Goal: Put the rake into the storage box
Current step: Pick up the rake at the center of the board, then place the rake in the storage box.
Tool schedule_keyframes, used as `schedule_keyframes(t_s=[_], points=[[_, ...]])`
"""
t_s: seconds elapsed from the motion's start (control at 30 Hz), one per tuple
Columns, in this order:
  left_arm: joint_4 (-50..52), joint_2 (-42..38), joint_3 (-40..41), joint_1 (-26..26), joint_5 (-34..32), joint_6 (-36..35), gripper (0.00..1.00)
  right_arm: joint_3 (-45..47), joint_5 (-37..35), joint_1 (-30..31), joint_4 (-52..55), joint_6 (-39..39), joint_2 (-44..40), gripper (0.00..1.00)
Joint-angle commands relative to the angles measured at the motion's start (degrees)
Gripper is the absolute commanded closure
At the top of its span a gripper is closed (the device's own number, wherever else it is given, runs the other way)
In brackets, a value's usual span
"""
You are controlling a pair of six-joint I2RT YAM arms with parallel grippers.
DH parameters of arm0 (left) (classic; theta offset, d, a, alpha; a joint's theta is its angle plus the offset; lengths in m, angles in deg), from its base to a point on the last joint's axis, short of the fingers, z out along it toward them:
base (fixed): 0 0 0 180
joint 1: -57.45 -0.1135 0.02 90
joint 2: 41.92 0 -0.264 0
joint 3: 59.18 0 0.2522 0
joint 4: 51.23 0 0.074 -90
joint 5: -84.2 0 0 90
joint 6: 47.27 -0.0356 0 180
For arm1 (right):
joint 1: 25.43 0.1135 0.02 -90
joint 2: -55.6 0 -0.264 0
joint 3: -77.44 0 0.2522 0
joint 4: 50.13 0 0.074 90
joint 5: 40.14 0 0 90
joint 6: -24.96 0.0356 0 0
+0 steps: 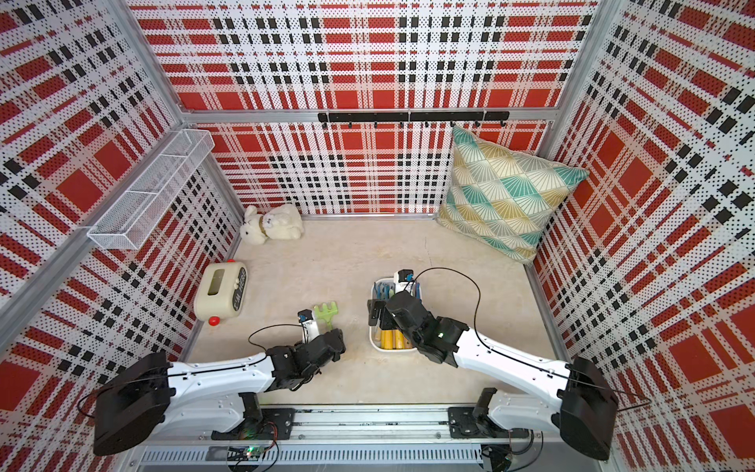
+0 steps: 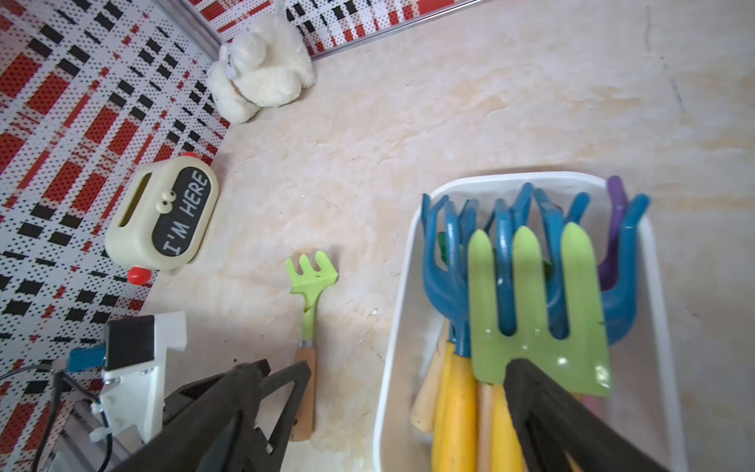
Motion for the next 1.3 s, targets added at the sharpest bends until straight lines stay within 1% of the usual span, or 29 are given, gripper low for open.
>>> schedule_keyframes(t_s=[0.0,0.1,0.37,0.4,0.43,0.63,0.8,0.93,1.03,1.13,1.27], points=[[-2.7,2.8,-1.5,-0.3,2.8,0.2,0.21,1.6,-2.4,-0.7,2.1,-0.5,-3.7,0.0],[-3.5,5.9,-1.8,-0.6,4.7,-0.5,0.33,2.6,-3.1,-1.0,2.8,-0.5,-6.1,0.0],[-1.0,10.7,-5.8,-0.5,4.9,-3.1,0.91,4.2,-5.4,-1.3,4.8,-0.3,-9.4,0.0],[-0.4,10.8,-6.5,-0.4,4.5,-3.3,0.97,4.4,-5.7,-1.4,5.1,-0.3,-9.8,0.0],[0.4,10.8,-7.2,-0.1,4.2,-3.5,1.0,4.5,-6.1,-1.5,5.5,-0.3,-10.4,0.0],[5.1,6.8,-12.5,2.6,1.2,-4.4,1.0,5.7,-7.9,-2.6,8.1,-0.2,-14.3,0.0],[8.2,2.6,-18.3,6.8,-2.5,-4.1,1.0,6.9,-7.9,-4.6,9.8,0.1,-17.6,0.0],[9.3,1.2,-21.9,10.3,-5.5,-2.9,1.0,7.7,-7.3,-6.1,10.8,0.4,-19.6,0.0],[7.8,2.3,-24.3,12.7,-6.6,-2.7,1.0,8.2,-6.7,-7.1,11.4,0.6,-20.6,0.0],[4.1,5.4,-26.1,14.3,-6.4,-3.5,1.0,8.7,-6.4,-8.0,11.8,0.7,-21.4,0.0],[-0.9,9.9,-27.0,14.0,-5.5,-4.4,1.0,9.1,-5.9,-8.7,12.2,0.7,-22.0,0.0]])
